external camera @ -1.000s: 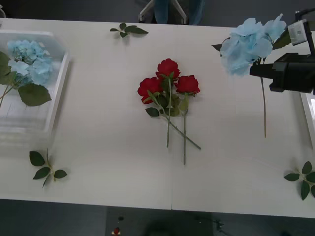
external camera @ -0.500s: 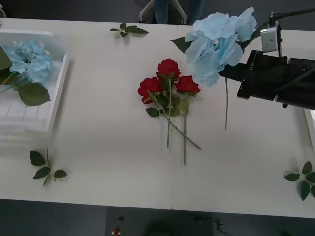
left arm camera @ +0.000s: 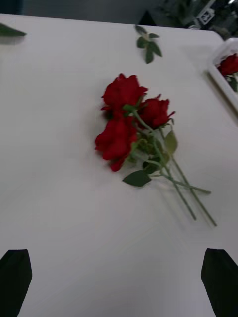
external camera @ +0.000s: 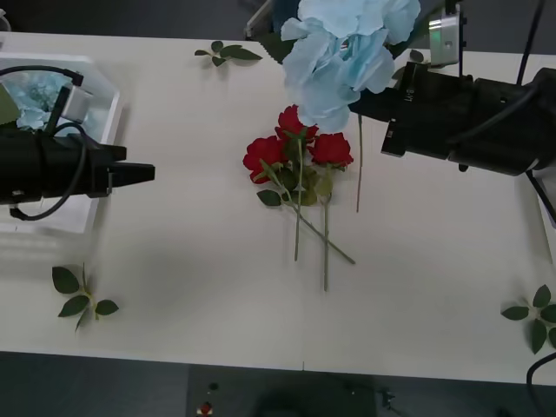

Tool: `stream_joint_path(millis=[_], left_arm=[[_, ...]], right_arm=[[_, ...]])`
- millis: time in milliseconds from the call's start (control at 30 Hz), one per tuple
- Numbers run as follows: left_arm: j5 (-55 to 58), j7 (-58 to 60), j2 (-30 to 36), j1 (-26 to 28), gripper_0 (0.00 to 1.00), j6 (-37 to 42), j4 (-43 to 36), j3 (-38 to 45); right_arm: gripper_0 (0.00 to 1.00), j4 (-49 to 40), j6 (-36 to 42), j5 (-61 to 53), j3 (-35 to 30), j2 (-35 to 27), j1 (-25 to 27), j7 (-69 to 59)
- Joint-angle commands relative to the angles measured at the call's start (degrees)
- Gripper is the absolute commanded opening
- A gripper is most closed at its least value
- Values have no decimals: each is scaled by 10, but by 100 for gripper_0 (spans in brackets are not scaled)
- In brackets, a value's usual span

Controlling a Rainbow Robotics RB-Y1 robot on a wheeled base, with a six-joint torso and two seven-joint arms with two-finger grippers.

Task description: Put the red flowers into the right box and the blue flowers into the left box

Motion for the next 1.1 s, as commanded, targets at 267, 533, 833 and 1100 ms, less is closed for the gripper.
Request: stream_joint_path(millis=[267,533,833,1100], left_arm=[[95,-240,-145,1,100,52,-11,-29],[157,-312,-207,28,100,45,3,-100],[202,-312,-272,25,100,35,80,-143],[203,-312,-318,13,100,12,113,-144]], right_arm=[[0,-20,-50,-2,77,3,-32,12],[0,-2,-53,-1,101,11,-51,16],[0,12,-53,0,114,19,-60,21],[0,12,-53,0,117,19,-60,21]])
